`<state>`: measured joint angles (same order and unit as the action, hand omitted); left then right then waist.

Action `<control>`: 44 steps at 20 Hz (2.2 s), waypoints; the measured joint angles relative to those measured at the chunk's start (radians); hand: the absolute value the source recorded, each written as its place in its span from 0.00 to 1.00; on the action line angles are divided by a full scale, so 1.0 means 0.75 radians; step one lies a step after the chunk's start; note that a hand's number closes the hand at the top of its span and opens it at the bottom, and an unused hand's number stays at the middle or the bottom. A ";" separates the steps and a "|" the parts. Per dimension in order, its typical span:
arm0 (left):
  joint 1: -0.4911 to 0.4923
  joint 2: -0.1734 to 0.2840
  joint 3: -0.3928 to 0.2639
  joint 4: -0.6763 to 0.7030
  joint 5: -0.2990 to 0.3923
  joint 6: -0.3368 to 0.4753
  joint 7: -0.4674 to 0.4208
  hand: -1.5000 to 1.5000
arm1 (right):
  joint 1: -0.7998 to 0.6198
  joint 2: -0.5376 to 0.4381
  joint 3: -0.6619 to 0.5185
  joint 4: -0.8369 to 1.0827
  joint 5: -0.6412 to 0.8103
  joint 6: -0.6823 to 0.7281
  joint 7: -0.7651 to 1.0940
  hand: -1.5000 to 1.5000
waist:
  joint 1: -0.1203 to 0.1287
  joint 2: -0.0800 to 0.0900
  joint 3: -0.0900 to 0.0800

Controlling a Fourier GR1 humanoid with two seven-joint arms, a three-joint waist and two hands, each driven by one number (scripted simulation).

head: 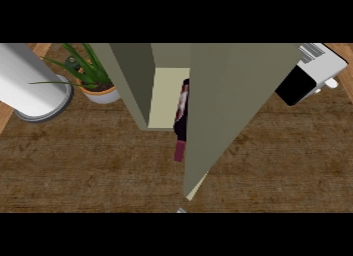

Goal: Pick up the wine, place it into the cabinet and close the cabinet

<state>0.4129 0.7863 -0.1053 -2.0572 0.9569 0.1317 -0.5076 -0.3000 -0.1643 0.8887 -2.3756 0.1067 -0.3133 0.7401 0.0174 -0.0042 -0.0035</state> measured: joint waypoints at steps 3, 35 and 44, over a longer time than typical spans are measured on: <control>-0.021 -0.015 0.001 -0.005 0.006 0.001 0.021 0.00 | -0.095 -0.026 0.011 0.020 -0.048 -0.070 0.019 1.00 | 0.007 0.002 0.000; -0.150 -0.189 0.021 0.037 -0.131 0.044 0.156 0.00 | -1.239 0.220 -0.666 1.540 -0.456 0.056 -0.505 1.00 | 0.010 -0.005 -0.002; -0.181 -0.216 0.021 0.061 -0.158 0.025 0.181 0.00 | -1.232 0.187 -0.703 1.679 -0.440 0.228 -0.721 1.00 | 0.024 -0.036 -0.007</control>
<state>0.2769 0.6240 -0.0894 -2.0116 0.8380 0.1501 -0.3721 -1.2242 -0.0237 0.3611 -1.1162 -0.2235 -0.1427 0.1994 0.0351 -0.0314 -0.0090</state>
